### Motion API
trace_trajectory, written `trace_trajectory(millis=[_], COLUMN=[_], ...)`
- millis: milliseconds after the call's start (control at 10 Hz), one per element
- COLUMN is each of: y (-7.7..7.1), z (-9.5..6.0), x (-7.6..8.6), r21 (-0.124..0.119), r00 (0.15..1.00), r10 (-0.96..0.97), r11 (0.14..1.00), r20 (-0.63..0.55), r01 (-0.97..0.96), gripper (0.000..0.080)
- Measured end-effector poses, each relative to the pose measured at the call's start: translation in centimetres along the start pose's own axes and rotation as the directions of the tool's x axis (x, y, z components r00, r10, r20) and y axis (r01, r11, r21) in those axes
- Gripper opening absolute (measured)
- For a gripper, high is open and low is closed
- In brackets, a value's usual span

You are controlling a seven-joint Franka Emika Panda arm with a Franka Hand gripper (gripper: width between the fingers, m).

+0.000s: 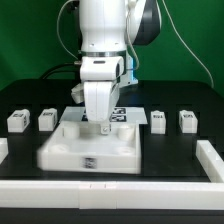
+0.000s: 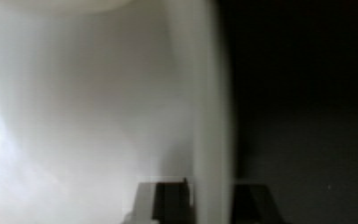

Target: Assemble one leg

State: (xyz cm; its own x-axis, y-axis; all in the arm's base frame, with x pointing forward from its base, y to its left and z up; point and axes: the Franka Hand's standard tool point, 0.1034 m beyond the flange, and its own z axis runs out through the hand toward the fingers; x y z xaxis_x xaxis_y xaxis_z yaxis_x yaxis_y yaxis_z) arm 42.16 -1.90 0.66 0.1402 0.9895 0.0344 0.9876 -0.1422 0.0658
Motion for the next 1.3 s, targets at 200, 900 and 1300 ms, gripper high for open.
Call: trace_trajectory(millis=[200,900,1300], y=[0.0,0.1,1.9], z=[0.0,0.1,0.1], x=[-0.1,1.4,6.7], r21=[0.0,0.017,0.08], r00=[1.0,0.999,0.994], r10=[0.003,-0.035,-0.109], r11=[1.0,0.999,0.991], r20=[0.0,0.003,0.023], r01=[-0.003,0.035,0.107], gripper=[0.006,0.006,0.006])
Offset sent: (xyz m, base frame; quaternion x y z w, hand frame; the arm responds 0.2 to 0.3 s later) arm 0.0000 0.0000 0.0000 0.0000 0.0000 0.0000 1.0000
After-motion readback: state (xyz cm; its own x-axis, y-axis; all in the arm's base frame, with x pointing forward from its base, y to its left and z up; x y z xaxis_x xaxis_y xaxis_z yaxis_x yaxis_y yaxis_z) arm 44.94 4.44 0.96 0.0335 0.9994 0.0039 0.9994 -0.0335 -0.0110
